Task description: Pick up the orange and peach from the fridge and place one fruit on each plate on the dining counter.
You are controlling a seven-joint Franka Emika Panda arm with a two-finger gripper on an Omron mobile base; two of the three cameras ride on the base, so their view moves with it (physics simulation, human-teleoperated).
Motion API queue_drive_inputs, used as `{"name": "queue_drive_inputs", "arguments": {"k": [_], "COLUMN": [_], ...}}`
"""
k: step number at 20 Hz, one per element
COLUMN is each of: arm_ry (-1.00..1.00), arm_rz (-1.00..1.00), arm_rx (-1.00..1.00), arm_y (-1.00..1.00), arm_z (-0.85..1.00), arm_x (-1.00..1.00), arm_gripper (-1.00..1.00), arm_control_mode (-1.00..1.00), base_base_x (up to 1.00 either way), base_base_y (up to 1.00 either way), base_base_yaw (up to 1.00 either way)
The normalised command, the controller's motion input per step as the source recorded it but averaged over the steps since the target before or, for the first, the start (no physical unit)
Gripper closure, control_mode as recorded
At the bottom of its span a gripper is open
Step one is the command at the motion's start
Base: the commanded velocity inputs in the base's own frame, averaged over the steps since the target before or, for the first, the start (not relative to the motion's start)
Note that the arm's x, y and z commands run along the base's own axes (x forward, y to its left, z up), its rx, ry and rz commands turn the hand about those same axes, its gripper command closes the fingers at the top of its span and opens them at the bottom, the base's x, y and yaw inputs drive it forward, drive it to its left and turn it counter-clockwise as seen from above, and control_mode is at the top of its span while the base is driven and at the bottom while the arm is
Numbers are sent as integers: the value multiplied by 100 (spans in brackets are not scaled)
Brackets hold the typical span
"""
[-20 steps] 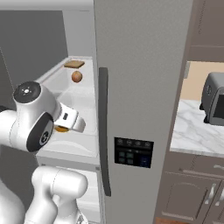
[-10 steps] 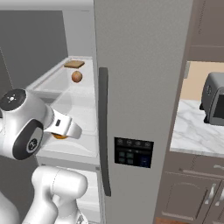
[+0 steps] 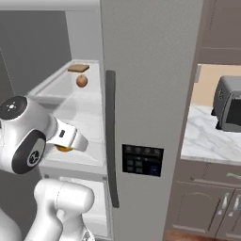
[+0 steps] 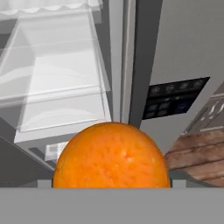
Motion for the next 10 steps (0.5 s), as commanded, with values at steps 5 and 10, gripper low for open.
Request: {"name": "queue_drive_inputs", "arguments": {"k": [5,10], "arm_ry": [0,0], "arm_rz": [0,0], "arm_rx": [0,0], "arm_y": [0,0], "arm_z": [0,0], "arm_x": [0,0], "arm_gripper": [100,100], "arm_control_mode": [100,100], "base_base_x": [-35,-27], "base_base_y": [0,-3], "base_base_yaw": [-25,-35]}}
